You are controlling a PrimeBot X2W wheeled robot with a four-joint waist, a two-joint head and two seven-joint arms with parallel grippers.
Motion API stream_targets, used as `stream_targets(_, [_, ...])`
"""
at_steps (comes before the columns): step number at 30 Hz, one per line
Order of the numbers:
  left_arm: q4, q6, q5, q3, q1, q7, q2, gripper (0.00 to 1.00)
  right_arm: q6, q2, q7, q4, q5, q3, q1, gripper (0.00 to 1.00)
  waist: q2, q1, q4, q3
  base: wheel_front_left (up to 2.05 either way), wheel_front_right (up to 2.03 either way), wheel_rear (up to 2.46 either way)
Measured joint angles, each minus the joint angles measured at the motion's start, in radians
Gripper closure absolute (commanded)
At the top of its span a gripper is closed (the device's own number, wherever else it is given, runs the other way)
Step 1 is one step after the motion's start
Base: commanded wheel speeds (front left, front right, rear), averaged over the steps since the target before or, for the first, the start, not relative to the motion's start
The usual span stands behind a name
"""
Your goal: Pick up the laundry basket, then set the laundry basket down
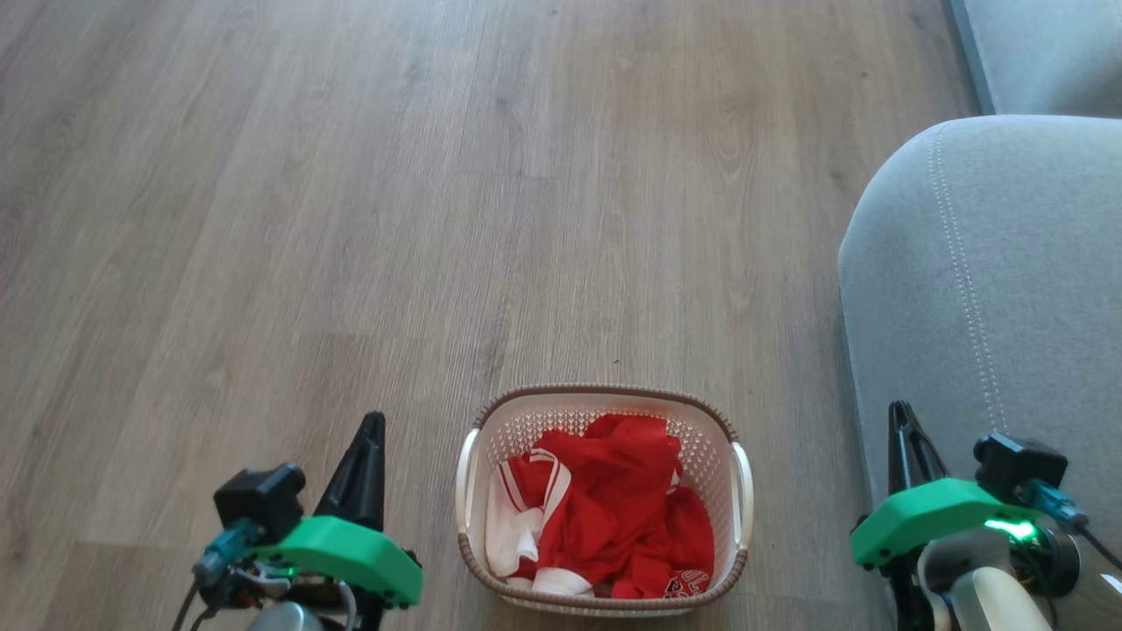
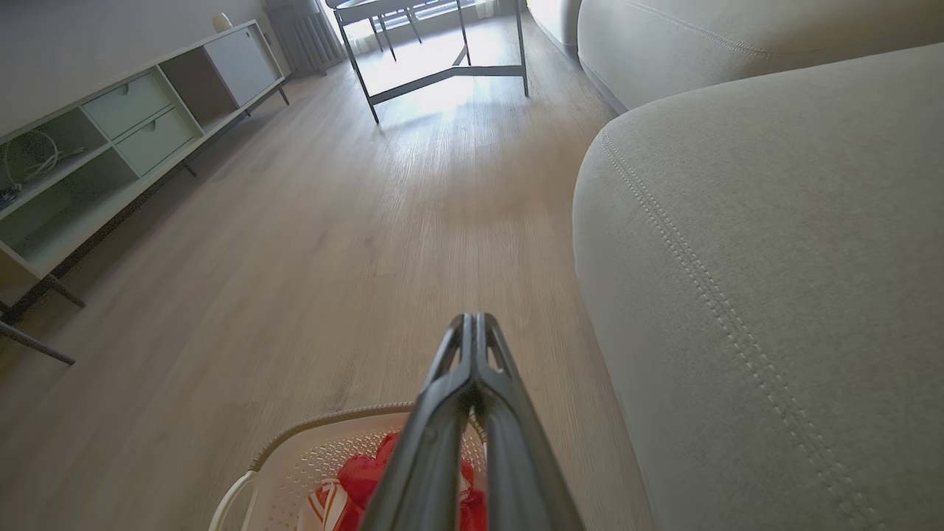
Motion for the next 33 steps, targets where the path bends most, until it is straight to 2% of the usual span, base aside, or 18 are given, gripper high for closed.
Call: stream_targets(33, [0.007,-0.017,-0.370,0.065,-0.005,0.079,0.006,1.00,0.000,0.000,0.094,-0.012,0.359,-0.050,0.000,1.00,0.0000,0.0000,-0.041,-0.006,0.00,0.00,0.00])
